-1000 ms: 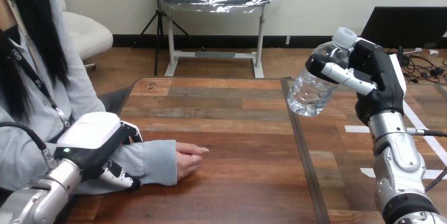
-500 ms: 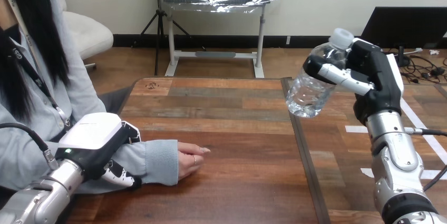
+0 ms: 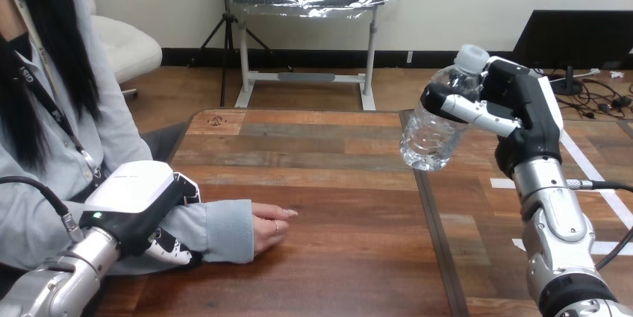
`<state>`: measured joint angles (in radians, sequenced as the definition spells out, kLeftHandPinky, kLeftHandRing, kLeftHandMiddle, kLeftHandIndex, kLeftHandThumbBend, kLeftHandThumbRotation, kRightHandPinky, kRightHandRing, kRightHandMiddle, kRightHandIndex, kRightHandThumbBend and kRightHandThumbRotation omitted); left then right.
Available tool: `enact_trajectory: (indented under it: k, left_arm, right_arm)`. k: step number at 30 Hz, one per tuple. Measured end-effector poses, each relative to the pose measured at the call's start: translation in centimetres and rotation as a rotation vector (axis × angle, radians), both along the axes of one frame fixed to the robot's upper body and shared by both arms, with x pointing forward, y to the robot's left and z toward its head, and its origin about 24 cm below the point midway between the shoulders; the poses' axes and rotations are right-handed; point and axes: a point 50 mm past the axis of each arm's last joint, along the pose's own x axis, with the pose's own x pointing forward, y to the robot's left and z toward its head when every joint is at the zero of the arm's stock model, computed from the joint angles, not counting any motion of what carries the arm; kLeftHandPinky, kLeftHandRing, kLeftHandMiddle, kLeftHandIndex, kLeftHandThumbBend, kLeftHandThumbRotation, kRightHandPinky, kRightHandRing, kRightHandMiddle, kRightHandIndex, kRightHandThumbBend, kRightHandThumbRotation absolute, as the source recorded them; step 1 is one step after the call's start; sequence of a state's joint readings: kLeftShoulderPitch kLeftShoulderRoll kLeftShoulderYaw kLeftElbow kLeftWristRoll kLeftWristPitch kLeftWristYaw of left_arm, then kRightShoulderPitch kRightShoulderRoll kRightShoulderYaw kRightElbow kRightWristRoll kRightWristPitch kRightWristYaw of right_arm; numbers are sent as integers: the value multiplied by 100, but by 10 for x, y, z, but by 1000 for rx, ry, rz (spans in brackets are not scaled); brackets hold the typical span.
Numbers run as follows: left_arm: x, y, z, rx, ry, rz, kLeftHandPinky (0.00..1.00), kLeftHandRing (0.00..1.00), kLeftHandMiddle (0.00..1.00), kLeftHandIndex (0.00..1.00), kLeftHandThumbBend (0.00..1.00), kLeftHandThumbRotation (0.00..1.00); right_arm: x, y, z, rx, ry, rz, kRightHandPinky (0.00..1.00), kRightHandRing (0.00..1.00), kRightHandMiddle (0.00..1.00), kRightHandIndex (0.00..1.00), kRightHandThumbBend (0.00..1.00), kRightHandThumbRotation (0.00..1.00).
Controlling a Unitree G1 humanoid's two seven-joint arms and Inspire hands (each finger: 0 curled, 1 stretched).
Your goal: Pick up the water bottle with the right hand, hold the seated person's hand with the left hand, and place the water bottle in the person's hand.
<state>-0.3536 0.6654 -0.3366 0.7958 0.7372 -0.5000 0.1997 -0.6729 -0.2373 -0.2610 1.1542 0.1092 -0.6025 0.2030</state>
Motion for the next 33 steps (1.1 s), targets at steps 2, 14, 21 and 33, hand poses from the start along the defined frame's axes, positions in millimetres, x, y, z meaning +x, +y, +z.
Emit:
enact_trajectory:
  k: [2,14,21,33]
  left_arm:
    - [0,0,0,-3,0,0,32,33,38,38,83,0]
    - [-3,0,0,-25,-2,4,33,34,38,38,81,0]
    - [-5,1,1,-30,-5,2,29,31,37,36,80,0]
    - [-9,1,4,-36,-9,-6,25,29,35,34,81,0]
  right_arm:
    - [0,1,-1,-7,4,1,27,27,35,36,71,0]
    - [1,9,-6,-24,34,12,28,28,36,35,70,0]
    - [1,14,-10,-33,53,30,26,27,37,35,67,0]
    - [3,25,-16,-83,105,46,28,31,40,38,73,0]
